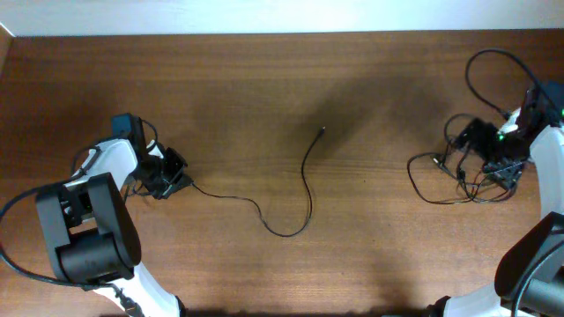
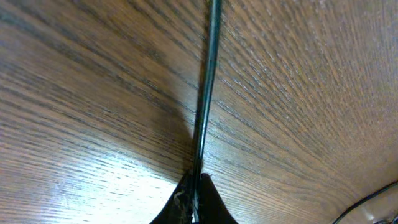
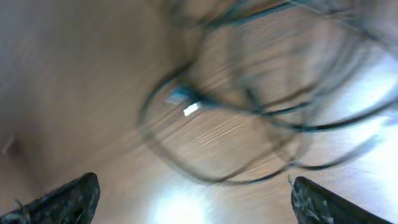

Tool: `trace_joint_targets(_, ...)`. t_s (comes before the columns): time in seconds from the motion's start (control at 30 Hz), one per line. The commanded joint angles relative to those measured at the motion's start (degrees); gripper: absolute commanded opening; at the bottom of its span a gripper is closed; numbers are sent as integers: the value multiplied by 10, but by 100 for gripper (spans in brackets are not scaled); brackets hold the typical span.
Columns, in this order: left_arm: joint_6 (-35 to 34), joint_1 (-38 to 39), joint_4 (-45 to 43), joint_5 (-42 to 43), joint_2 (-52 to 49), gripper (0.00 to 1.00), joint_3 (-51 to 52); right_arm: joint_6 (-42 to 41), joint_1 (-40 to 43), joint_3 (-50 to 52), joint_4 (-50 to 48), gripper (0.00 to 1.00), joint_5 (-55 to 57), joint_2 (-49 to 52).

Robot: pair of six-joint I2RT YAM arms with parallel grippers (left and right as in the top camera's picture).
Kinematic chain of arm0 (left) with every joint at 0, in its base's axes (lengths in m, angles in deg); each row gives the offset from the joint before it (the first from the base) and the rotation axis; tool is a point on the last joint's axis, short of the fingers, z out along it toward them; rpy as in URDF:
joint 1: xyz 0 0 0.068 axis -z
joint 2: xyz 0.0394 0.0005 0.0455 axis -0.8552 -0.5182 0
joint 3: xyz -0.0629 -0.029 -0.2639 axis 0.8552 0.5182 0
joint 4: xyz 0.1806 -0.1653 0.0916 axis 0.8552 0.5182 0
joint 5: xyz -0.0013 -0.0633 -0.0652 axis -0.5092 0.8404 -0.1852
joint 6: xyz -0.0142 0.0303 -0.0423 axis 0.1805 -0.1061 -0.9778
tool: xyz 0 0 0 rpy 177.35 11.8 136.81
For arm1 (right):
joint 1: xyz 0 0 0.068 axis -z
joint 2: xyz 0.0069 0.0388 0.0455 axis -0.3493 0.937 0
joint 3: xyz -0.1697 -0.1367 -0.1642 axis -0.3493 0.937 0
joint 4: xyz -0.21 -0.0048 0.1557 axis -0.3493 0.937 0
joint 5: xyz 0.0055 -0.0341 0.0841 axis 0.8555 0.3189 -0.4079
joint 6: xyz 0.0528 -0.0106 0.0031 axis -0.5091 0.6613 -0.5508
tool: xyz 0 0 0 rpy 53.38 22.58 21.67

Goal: Untangle cables

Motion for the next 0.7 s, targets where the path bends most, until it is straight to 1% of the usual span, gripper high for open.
trace_joint_targets(0.0, 36, 3, 2, -5, -38, 0, 7, 163, -30, 2, 17, 99, -225, 4)
trace_joint_targets(0.07, 45, 3, 25, 16, -37, 0, -22, 164, -63, 2, 17, 99, -245, 4)
trace_joint_targets(0.13, 56, 7, 68, 15, -37, 0, -65, 164, -106, 2, 18, 99, -245, 4)
trace_joint_targets(0.23, 64, 22, 102, 15, -37, 0, -99, 164, -173, 2, 16, 99, -245, 4)
trace_joint_targets(0.33, 64, 53, 113, 15, -37, 0, -98, 162, -245, 3, 3, 99, -243, 7)
trace_joint_targets(0.43, 63, 99, 115, 16, -37, 1, -98, 117, -315, 3, -14, 99, -222, 17)
trace_joint_targets(0.53, 63, 133, 110, 35, -37, 2, -98, 97, -370, 5, -34, 99, -215, 27)
trace_joint_targets(0.57, 64, 149, 100, 48, -37, 3, -98, 76, -394, 5, -42, 99, -195, 34)
trace_joint_targets(0.67, 64, 163, 82, 67, -37, 2, -102, 30, -426, 6, -57, 99, -135, 49)
